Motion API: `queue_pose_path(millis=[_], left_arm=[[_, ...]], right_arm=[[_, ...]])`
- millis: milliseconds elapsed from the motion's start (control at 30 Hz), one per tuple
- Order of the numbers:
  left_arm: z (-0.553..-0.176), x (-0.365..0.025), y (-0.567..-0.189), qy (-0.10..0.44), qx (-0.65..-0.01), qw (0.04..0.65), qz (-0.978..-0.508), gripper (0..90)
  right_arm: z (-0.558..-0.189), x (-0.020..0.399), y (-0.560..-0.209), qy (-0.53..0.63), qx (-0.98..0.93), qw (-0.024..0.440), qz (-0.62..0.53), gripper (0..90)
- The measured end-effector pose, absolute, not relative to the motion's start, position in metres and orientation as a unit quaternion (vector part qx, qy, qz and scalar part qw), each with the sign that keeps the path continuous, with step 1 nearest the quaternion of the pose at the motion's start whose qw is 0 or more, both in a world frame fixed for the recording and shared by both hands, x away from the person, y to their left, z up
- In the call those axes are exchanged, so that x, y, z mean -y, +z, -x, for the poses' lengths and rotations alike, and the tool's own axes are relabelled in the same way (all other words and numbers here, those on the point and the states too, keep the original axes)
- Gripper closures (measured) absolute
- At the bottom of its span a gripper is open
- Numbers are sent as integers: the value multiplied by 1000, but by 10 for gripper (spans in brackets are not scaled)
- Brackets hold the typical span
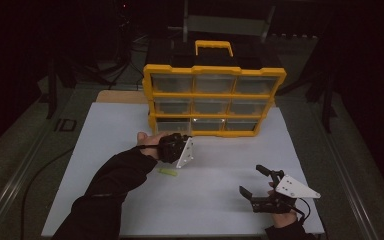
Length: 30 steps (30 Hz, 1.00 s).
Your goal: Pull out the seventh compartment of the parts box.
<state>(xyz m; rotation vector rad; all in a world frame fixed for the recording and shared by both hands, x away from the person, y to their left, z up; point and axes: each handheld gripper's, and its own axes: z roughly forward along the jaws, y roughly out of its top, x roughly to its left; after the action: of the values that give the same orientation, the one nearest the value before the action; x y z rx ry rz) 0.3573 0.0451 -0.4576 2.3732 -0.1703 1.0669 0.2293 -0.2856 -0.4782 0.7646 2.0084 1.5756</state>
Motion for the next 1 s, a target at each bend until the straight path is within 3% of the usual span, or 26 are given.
queue_pose_path(millis=[133,167,233,267,400,533,667,1000], left_arm=[[-360,-45,-455,369,34,287,-883,685],[-363,-48,-450,355,-5,312,-881,466],[-365,-51,-444,341,-28,330,-880,361],[-370,-58,-435,313,-72,366,-873,307],[-376,-70,-422,282,-124,412,-857,218],[-381,-81,-415,243,-165,449,-844,47],[-382,-92,-411,220,-196,476,-829,6],[-375,-116,-406,205,-219,499,-813,7]], right_arm=[[-230,286,-478,575,-731,236,-280,91],[-229,286,-478,575,-731,236,-280,92],[-229,287,-478,575,-731,237,-280,91],[-230,287,-478,576,-730,237,-281,91],[-230,287,-478,576,-730,236,-282,91],[-230,287,-478,576,-731,237,-280,91],[-230,286,-478,575,-731,236,-282,91],[-230,287,-478,575,-731,233,-284,91]])
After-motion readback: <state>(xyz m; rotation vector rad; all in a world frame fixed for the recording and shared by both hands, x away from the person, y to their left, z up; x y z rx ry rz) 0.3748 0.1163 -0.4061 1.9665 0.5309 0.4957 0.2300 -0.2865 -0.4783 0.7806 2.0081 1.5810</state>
